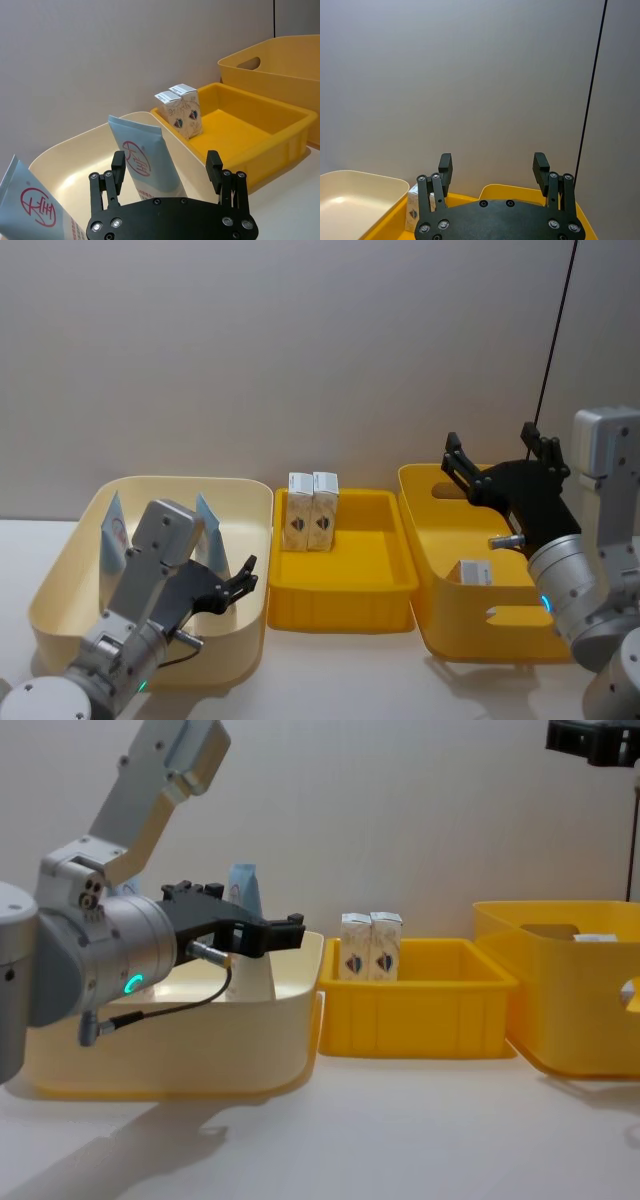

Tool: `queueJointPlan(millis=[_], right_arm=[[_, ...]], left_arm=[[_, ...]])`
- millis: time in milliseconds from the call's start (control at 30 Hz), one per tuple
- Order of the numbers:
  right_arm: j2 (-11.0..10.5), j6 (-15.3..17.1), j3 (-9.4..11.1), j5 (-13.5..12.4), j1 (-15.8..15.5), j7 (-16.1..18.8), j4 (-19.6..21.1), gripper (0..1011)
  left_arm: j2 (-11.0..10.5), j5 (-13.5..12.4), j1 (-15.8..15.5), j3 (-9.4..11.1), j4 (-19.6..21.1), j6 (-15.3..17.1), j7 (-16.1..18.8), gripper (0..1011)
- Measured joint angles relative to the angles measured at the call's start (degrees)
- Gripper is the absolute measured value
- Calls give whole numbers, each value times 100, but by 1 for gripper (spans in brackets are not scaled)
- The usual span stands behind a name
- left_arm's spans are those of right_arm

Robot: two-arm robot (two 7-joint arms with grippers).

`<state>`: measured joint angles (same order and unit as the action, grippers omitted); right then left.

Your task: Bimanual collaborative sorting of washing and personal care products

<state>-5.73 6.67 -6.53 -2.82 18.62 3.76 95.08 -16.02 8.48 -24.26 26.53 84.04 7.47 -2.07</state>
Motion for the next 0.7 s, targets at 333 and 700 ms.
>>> queueJointPlan(millis=[333, 700], right_arm=[[0, -30, 0, 0, -19, 5, 26, 1001], [0, -45, 0, 0, -26, 9, 34, 1001]], left_arm=[[53, -91, -194, -11, -287, -11, -63, 1003], [107, -148, -321, -69, -601, -70, -109, 1003]])
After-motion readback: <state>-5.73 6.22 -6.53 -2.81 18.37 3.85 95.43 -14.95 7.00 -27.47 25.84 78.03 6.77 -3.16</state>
